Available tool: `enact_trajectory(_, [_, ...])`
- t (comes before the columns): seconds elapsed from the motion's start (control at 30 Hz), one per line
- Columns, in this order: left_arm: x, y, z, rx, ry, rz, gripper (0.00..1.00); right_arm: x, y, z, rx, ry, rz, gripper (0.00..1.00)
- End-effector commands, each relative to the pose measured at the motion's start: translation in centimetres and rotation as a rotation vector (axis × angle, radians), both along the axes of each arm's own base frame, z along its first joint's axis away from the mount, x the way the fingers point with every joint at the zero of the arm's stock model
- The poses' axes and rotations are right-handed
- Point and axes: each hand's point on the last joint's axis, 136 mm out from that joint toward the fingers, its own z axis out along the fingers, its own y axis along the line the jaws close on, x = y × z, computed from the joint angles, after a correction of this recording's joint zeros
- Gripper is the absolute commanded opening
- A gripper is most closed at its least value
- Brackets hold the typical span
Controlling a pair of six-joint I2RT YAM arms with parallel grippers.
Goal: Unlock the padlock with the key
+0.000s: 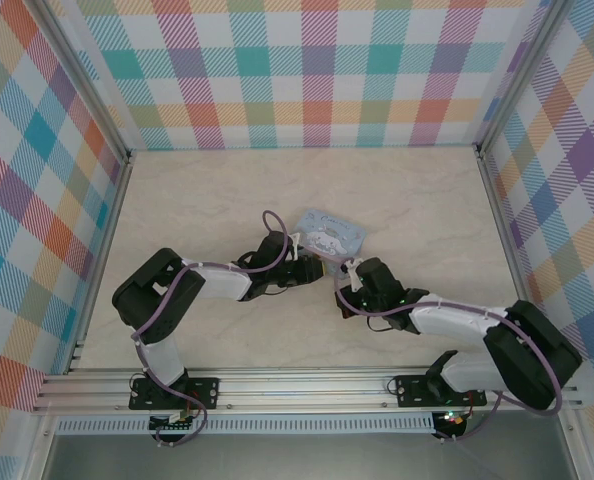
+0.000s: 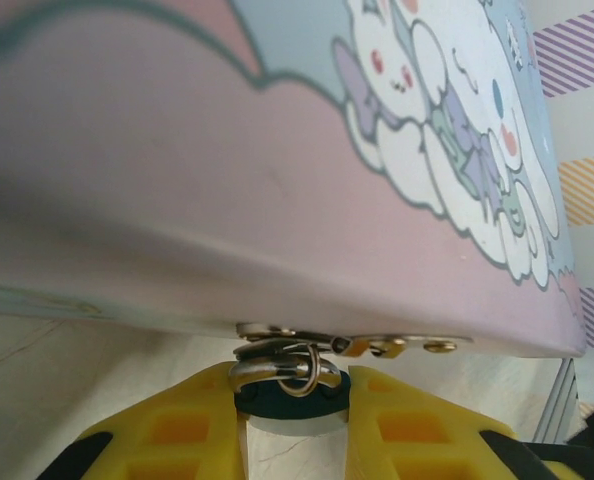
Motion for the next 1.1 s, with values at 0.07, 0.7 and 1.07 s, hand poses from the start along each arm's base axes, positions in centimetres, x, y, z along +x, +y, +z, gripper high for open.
enact_trajectory(0.07, [0.2,-1.4,3.9,-0.089,-0.029,-0.004,0.18,2.0,1.2,1.1,-0.002,-0.107,0.005,0.00])
enact_trajectory(0.7, [0.1,-1.3,4.6,-0.079,-0.019,0.028,0.16,3.6,2.3,2.4,-0.009,-0.232,0.087,0.00])
enact_trajectory(1.07, [0.0,-1.2,4.4,-0.078,-0.017,0.027,0.16,5.0,2.4,3.0,-0.011,-0.237,0.073,0.00])
